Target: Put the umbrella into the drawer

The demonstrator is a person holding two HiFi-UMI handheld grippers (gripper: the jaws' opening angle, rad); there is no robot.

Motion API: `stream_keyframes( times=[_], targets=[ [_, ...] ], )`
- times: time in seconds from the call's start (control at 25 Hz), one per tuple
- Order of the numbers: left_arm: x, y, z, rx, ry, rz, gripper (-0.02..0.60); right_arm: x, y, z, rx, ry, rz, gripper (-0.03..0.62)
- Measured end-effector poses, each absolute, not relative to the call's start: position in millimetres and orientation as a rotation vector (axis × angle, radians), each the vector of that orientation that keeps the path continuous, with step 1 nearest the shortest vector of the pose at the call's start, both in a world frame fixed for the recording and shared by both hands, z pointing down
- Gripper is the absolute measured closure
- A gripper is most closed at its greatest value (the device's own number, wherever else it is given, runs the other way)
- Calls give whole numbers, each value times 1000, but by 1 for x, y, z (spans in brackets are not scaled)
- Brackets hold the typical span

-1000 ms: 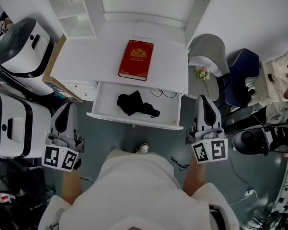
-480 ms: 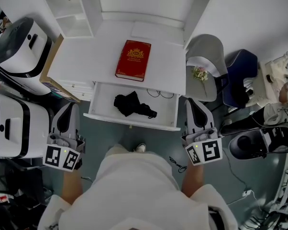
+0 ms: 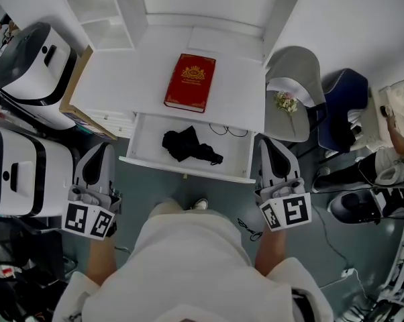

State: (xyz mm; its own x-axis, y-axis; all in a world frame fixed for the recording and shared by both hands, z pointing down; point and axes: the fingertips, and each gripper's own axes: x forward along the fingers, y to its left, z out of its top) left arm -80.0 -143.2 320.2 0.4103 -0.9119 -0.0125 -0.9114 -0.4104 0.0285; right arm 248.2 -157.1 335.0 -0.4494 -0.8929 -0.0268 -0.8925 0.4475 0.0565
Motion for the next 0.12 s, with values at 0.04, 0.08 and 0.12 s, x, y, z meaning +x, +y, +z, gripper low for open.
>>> stream_keyframes(
  times=[0.04, 0.08, 0.12],
  targets=[
    [-80, -144, 321, 2622, -1698, -38, 568, 248, -159, 336, 1643, -2668, -96, 594],
    [-79, -144, 321, 2618, -1700, -36, 567, 248, -161, 336, 1641, -2670, -94, 594],
    [-79, -144, 322, 2615, -1703, -35, 568, 247, -163, 337, 1637, -2673, -93, 594]
  ],
)
